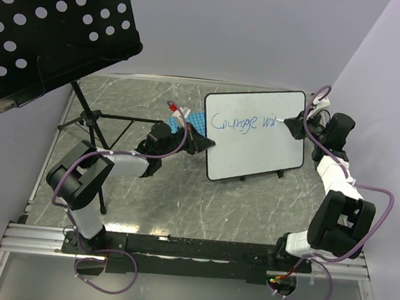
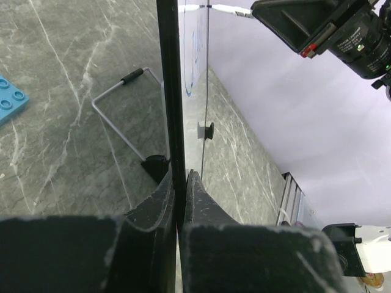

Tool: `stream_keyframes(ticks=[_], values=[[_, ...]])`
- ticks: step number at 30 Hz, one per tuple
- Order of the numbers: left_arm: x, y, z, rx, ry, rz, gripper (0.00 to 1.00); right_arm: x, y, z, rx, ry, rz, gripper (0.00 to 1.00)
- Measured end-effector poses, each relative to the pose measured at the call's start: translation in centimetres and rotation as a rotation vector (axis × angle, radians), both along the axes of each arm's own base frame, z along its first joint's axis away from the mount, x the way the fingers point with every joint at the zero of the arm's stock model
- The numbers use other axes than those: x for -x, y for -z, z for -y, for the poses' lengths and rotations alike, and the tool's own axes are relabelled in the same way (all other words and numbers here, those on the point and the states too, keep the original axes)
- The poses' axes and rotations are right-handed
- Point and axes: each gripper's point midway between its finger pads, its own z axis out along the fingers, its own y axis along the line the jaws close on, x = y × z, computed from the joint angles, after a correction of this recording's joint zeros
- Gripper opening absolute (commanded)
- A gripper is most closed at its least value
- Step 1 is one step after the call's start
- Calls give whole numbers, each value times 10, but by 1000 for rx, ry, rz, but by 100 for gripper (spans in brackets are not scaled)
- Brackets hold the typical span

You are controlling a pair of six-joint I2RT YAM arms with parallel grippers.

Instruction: Write a sentence on the whiteboard

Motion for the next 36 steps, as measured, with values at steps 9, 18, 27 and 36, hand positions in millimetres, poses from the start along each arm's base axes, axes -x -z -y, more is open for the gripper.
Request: stream_keyframes(ticks=[9,18,27,36], values=[[0,0,0,0,-2,-2,1,-10,1,7,-4,35,-8,0],[0,0,0,0,-2,-2,1,-11,2,10,5,51,-8,0],[0,0,0,0,-3,-2,1,-7,7,12,34,39,-8,0],[0,0,0,2,-2,-3,1,14,22,12,41,27,-47,0]])
